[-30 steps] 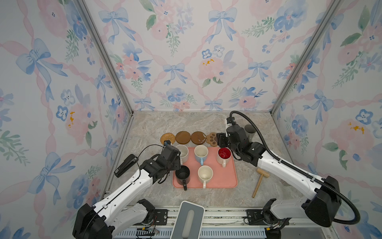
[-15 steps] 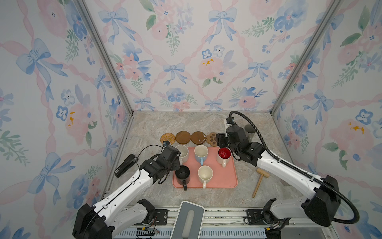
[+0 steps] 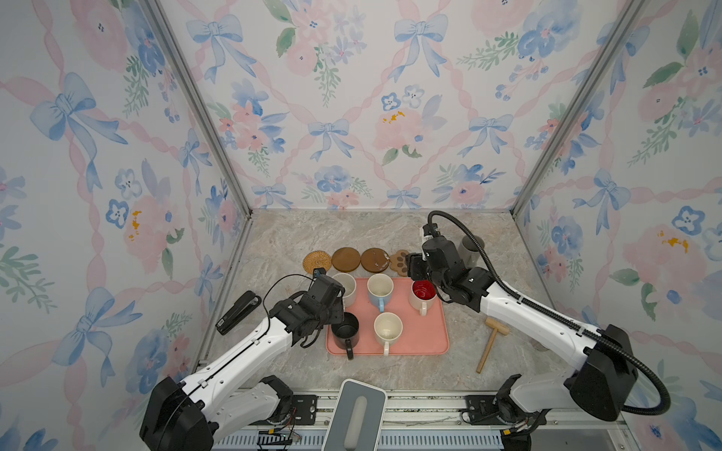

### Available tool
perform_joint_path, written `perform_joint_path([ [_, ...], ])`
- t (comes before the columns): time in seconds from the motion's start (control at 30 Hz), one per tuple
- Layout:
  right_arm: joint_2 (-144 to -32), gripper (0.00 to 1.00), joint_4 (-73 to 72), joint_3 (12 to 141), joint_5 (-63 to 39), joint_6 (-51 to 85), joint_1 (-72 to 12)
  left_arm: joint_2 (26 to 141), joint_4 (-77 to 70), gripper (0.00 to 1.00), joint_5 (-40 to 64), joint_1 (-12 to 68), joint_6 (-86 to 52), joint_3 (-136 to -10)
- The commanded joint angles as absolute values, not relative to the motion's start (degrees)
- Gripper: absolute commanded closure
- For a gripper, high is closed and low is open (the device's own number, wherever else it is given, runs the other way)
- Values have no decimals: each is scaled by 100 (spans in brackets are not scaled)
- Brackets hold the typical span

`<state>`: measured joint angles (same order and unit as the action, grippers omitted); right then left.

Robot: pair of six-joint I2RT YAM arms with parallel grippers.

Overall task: Place cups on coasters
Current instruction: Pick up the cup from the tray.

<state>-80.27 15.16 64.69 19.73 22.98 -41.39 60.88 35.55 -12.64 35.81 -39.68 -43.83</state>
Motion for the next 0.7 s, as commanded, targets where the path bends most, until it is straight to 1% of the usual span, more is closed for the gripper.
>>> perform_joint_path([
  [0.0,-8077,37,1416,6460,1920,2335,-4109,6167,3641,35,-1227,3616,-3981,-4480],
  [0.33,-8061,37,1407,6411,1881,2347,-4056,6617,3621,34,-1282,3683,-4034,-4579],
  [0.67,-8060,36,1401,6390,1863,2355,-4022,6863,3569,35,-1648,3711,-4140,-4649],
])
